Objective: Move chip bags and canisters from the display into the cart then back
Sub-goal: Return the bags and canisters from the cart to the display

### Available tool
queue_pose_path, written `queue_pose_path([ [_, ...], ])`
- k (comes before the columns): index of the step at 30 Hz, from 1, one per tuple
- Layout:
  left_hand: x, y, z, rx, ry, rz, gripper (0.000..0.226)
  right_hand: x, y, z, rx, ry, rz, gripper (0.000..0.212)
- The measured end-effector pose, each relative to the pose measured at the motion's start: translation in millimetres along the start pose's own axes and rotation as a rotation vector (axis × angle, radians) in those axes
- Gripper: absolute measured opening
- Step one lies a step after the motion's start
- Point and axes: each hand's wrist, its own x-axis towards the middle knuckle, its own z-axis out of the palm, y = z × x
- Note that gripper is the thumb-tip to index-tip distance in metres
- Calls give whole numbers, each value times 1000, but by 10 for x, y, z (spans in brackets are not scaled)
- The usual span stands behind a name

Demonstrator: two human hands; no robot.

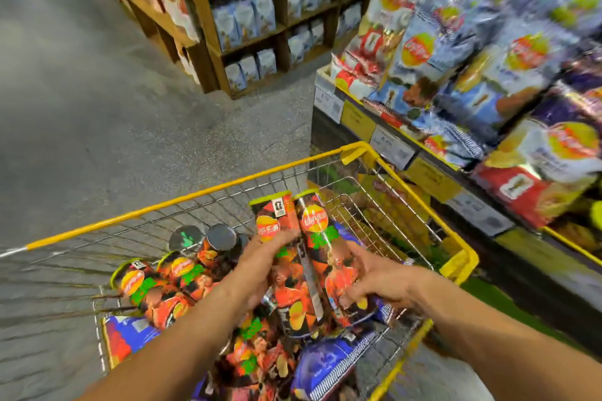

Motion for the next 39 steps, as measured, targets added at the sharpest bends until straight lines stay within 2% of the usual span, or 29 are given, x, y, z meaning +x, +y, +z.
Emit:
queue_pose_path([
  [2,-12,110,122,94,-42,45,57,-34,-18,22,81,155,-38,89],
  [4,-56,245,321,171,-100,70,65,-137,-108,53,235,294,-103,72],
  [5,-65,315,419,178,-135,79,59,-194,-152,59,290,355,-127,65],
  [7,-57,439,627,177,-220,67,54,-324,-234,0,363,448,-150,70],
  [10,-56,590,912,212,-285,103,70,-560,-320,-167,512,470,-207,84],
  [13,-56,700,1218,323,-323,156,81,-985,-434,-363,575,523,-312,62],
  [17,-52,793,1690,410,-364,203,81,-1484,-447,-633,520,683,-392,47],
  [20,-66,788,2157,470,-407,313,65,-1833,-341,-851,432,759,-424,54],
  [23,-121,786,2619,516,-449,372,68,-2190,-292,-1021,348,878,-471,51],
  [25,-173,760,2937,519,-524,367,70,-2450,-235,-1169,345,937,-466,37],
  [27,-248,706,3276,508,-601,340,58,-2723,-122,-1356,309,988,-464,26],
  [31,-350,547,3912,541,-619,395,37,-3231,121,-1728,181,1098,-382,38],
  [34,-417,428,4370,624,-656,431,40,-3608,360,-2000,69,1203,-310,56],
  [37,-525,301,4950,658,-710,482,36,-4073,623,-2308,-30,1265,-266,56],
  [39,-580,186,5305,683,-765,544,43,-4359,824,-2527,-92,1328,-219,64],
])
